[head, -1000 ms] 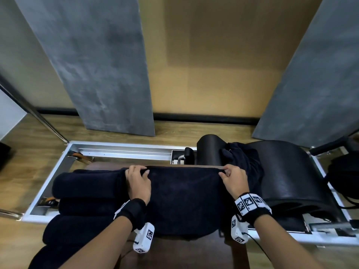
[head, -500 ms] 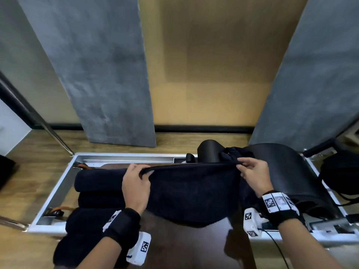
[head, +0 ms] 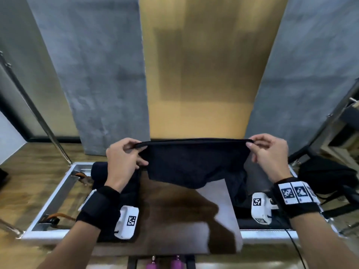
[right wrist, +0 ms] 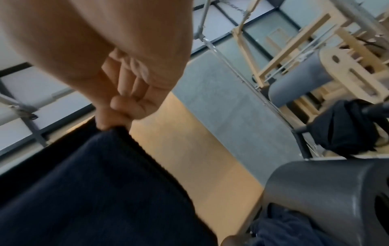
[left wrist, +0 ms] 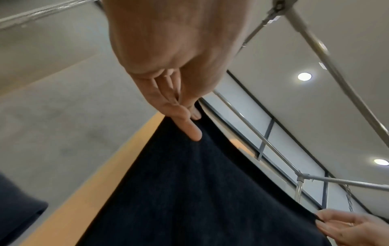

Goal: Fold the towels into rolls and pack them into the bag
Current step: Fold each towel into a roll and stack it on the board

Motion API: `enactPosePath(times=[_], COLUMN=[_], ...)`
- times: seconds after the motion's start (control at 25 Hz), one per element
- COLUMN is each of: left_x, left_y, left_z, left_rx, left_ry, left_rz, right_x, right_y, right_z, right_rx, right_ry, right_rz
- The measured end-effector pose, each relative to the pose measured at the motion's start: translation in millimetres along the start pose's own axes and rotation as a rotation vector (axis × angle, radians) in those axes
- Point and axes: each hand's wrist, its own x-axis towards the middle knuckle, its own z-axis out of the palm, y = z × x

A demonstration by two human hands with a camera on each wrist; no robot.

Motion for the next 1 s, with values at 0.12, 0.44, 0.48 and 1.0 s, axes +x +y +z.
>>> enactPosePath(times=[0.12,0.44,0.48,1.0], left_x=[-7,-20,-22,-49], left_y=[23,41,41,24], left_z=[-7,-21,-23,-57], left_rx=[-0.083,-0.245,-0.265,-0.123], left_ry=[0.016,0.04,0.028,0.022], left_rz=[0.03,0.095,0.115,0.133], right_x=[-8,-33,-36,-69], right_y=[-26,-50,-51,-42], right_z=[-12,-16,-14,-28], right_rx=[0.009,0.308,0.34,0.206], right_ry=[0.04,0.016,0.014,0.024], right_rz=[-0.044,0.01,0.005,0.166])
